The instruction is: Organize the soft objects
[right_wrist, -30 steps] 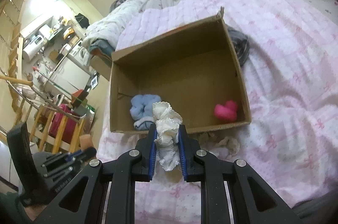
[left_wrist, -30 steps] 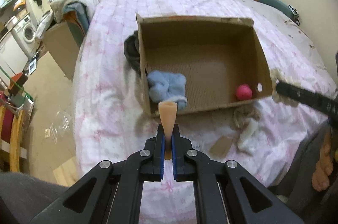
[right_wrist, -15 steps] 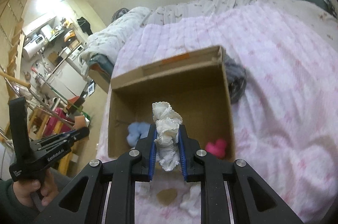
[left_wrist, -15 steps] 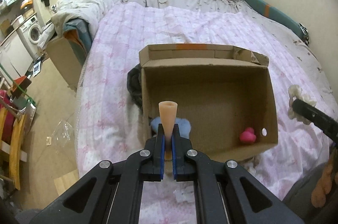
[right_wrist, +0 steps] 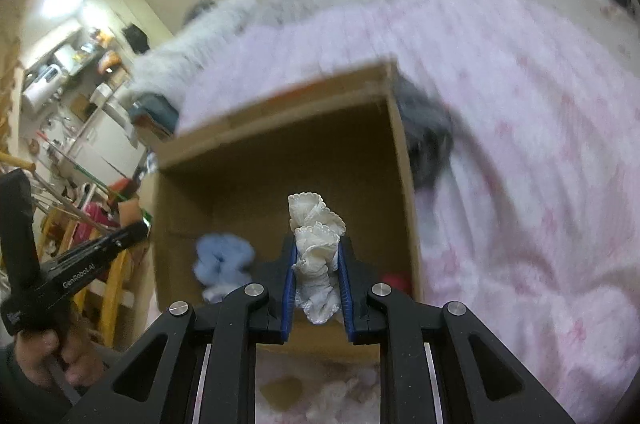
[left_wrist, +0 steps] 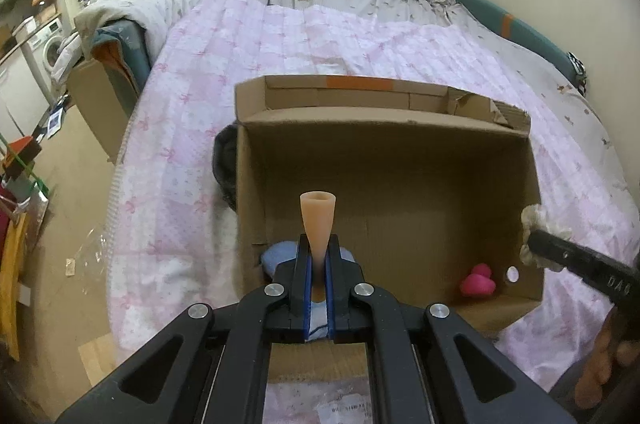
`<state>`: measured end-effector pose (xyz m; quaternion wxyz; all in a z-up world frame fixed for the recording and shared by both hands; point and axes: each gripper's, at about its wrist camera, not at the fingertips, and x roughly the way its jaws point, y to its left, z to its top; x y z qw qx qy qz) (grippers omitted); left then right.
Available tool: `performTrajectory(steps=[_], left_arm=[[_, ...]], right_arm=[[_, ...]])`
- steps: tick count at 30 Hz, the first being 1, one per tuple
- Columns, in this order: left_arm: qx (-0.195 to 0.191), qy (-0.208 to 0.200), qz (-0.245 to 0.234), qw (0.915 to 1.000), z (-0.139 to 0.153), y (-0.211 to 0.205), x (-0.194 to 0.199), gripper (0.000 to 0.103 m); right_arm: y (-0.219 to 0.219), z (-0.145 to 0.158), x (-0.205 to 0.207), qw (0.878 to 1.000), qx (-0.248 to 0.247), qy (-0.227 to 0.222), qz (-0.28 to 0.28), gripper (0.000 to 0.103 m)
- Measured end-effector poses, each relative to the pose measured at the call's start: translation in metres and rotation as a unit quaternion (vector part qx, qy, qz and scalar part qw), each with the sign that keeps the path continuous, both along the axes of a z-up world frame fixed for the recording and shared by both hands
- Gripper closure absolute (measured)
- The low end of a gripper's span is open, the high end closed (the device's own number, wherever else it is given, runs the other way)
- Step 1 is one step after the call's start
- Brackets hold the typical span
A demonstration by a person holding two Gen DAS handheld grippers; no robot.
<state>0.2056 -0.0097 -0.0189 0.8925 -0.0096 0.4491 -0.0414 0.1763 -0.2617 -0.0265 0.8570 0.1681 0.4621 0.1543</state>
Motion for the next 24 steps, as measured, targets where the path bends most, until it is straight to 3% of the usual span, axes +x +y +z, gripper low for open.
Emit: performTrajectory(steps=[6, 18, 24], left_arm=[[-0.009, 0.016, -0.005, 0.9998, -0.021, -0.006, 0.002, 0.097], [-0.025, 0.039, -0.030, 0.9985, -0.031, -0.024, 0.004, 0.097], [-0.008, 0.049, -0.031, 0.9983, -0.039, -0.029, 0.006, 0.094]], right_arm=[[0.001, -0.007, 0.003, 1.000, 0.022, 0.014, -0.004, 0.083], [0.018, -0.027, 0.011, 0.998, -0.004, 0.054, 0.014, 0.082], [0.026, -0.031, 0.009, 0.998, -0.017, 0.060, 0.029, 0.082]])
